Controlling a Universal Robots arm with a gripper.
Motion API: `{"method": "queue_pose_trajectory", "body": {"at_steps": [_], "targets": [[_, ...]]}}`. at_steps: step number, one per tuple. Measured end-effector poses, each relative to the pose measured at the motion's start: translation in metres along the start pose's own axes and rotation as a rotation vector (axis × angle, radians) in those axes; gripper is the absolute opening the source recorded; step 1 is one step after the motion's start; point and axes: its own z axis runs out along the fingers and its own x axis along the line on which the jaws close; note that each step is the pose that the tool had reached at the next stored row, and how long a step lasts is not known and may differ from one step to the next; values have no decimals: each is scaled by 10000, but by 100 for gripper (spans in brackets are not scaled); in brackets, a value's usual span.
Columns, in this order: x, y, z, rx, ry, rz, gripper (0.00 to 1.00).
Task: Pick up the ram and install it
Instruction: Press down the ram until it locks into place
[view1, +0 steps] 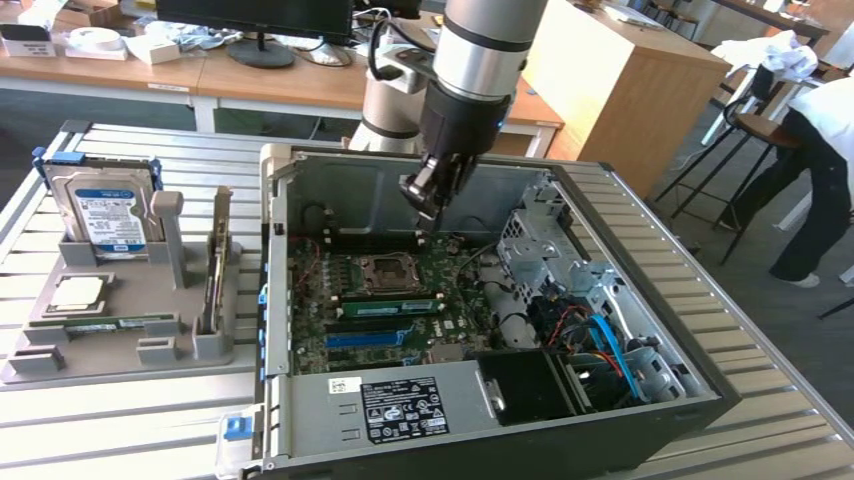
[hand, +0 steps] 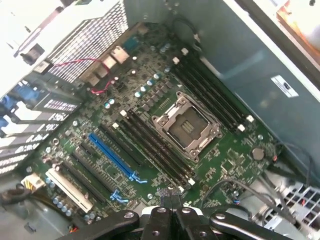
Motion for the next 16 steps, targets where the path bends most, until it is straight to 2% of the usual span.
{"method": "queue_pose_trajectory", "body": {"at_steps": [16], "targets": [[22, 20, 12, 117, -57, 2088, 10]]}}
